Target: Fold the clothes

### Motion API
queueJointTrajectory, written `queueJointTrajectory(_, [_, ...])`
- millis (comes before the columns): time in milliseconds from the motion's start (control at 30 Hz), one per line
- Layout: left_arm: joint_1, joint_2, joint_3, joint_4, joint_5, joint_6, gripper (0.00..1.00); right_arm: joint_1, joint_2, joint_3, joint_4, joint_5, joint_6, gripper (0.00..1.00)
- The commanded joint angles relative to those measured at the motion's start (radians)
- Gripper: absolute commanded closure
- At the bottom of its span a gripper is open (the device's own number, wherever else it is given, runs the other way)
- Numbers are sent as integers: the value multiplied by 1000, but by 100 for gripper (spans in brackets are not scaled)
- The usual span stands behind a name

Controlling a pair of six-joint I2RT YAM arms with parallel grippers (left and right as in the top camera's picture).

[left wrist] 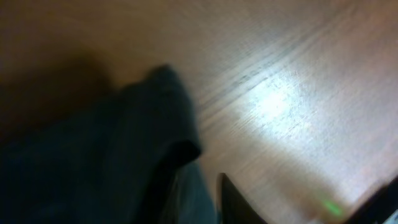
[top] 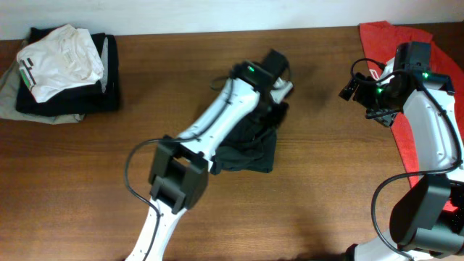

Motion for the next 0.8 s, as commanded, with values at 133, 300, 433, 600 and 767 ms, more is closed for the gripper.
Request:
queueJointTrajectory(133, [288,-79,252,-273,-29,95,13,0,3,4,0,9,-2,1])
queueJointTrajectory(300, [485,-79,254,-459,-112,160,1,0,3,4,0,9,-2,1])
queueJointTrajectory(433, [583,-79,248,-465,-106,112,1,0,3,4,0,9,-2,1])
queueJointTrajectory(600, [575,-102,127,-465,-105,113,1,0,3,4,0,9,-2,1])
queueJointTrajectory(767, [565,-124,-37,-465,-51,125,1,0,3,4,0,9,-2,1])
